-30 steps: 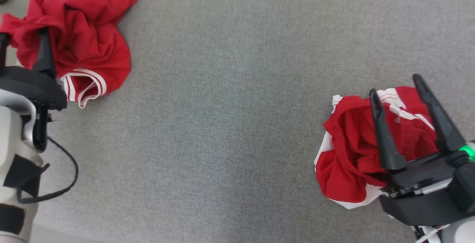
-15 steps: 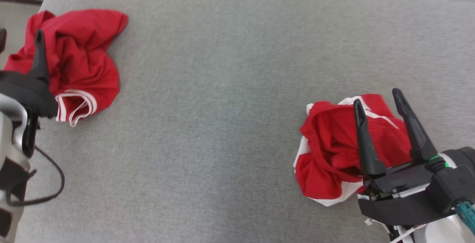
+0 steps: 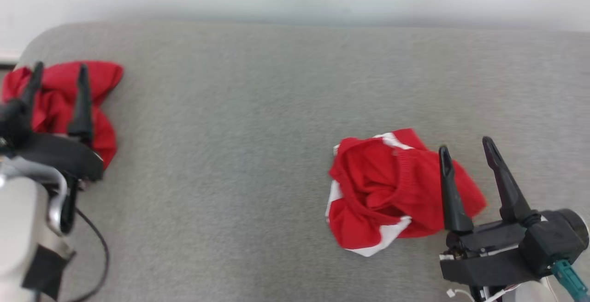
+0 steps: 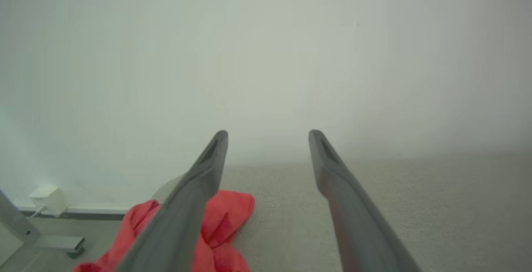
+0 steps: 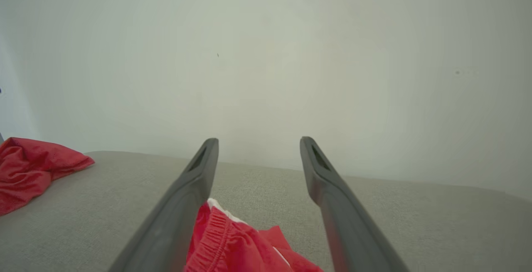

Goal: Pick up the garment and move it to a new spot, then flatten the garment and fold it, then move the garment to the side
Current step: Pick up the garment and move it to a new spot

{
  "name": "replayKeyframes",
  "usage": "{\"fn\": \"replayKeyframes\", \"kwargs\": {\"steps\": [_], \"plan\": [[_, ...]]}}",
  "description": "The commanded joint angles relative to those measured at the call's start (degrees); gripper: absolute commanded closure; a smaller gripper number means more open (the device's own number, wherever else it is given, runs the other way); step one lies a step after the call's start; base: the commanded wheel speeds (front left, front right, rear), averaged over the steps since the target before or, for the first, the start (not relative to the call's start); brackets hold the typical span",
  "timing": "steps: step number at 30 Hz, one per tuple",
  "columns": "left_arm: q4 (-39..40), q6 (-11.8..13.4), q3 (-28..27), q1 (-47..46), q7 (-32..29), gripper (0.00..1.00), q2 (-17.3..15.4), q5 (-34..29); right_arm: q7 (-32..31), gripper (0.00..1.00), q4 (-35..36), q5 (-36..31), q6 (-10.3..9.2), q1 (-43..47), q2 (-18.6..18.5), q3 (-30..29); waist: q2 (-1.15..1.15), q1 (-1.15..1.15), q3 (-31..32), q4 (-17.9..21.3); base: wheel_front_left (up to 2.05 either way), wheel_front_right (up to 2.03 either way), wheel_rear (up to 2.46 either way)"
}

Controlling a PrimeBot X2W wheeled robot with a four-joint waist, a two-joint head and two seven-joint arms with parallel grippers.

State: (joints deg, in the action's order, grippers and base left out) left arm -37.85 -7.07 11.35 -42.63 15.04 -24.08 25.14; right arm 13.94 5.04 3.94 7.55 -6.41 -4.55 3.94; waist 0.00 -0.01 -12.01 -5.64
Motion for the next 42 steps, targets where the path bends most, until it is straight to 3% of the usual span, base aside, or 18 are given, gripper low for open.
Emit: {"fn": "replayKeyframes", "kwargs": {"steps": [1,16,42], "plan": [[2.69,0.28,-0.93,2.64,0.18,0.00,0.81,-0.44,0.42,0.00,-0.48,0.22,-0.13,0.95,0.37,-0.29,0.00,0.01,3.06,3.61,0.00,0.00,0.00],[20.77,1.91,-5.72,21.70,0.20,0.00,7.59,-5.46,1.27,0.00,-5.13,0.84,-0.13,3.33,1.38,-2.03,0.00,0.01,6.87,9.91,0.00,0.00,0.00],[30.58,2.75,-9.49,40.22,0.20,0.00,14.64,-9.32,1.21,0.00,-10.29,1.59,-0.13,6.49,1.61,-3.69,0.00,0.01,9.55,7.21,0.00,0.00,0.00]]}}
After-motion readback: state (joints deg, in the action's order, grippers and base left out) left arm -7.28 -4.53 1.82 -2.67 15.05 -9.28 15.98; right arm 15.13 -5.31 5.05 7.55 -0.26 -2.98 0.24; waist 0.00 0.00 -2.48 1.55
